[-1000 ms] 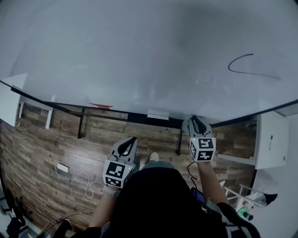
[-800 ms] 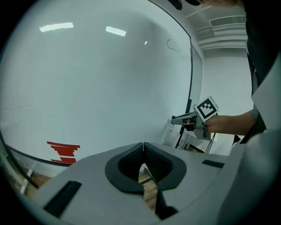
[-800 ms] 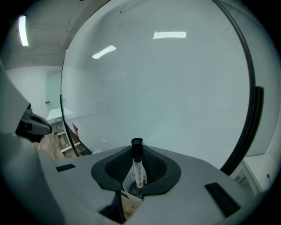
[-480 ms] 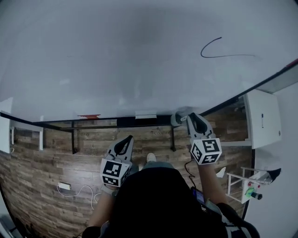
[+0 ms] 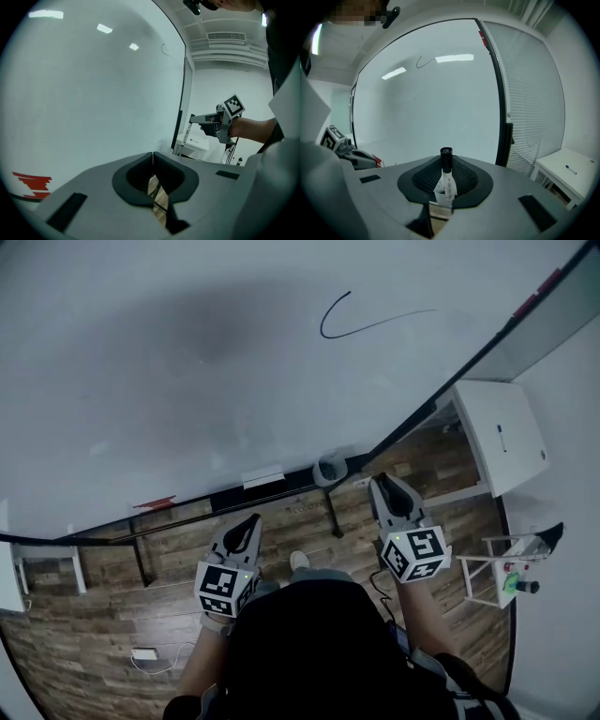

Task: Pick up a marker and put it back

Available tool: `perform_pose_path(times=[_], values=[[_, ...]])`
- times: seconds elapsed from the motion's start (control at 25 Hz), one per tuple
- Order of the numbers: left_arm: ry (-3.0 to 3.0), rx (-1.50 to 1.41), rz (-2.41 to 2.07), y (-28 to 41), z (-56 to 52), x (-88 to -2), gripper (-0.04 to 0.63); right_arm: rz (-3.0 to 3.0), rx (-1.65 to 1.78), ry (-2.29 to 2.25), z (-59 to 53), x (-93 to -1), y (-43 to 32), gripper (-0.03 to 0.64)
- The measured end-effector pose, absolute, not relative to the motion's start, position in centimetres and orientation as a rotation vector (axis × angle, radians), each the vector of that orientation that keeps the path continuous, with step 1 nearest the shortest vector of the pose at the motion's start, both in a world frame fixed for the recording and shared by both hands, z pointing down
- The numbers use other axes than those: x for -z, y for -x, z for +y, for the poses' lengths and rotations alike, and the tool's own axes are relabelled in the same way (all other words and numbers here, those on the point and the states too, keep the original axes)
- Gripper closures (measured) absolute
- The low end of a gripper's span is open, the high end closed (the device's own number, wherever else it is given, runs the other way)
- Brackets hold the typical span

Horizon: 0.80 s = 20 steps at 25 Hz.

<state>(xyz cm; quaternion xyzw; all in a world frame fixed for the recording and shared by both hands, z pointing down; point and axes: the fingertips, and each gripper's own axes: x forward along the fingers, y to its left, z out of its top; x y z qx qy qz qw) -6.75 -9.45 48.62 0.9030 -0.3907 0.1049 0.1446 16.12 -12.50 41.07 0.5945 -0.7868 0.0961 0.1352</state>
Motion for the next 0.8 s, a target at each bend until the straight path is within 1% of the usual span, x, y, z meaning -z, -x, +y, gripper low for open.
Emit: perform_pose_path(times=[0.44, 0.8], values=[[-2.720, -0.323, -0.974, 3.4, -10.6, -48.0, 0.574, -2.193, -0.359, -1.820, -8.4, -42.5, -18.4, 0.525], [-2.726, -0.342, -0.964, 3.1, -11.0, -48.0, 0.574, -2.179, -0.412, -1.830, -8.1, -43.7, -18.6, 0.525]])
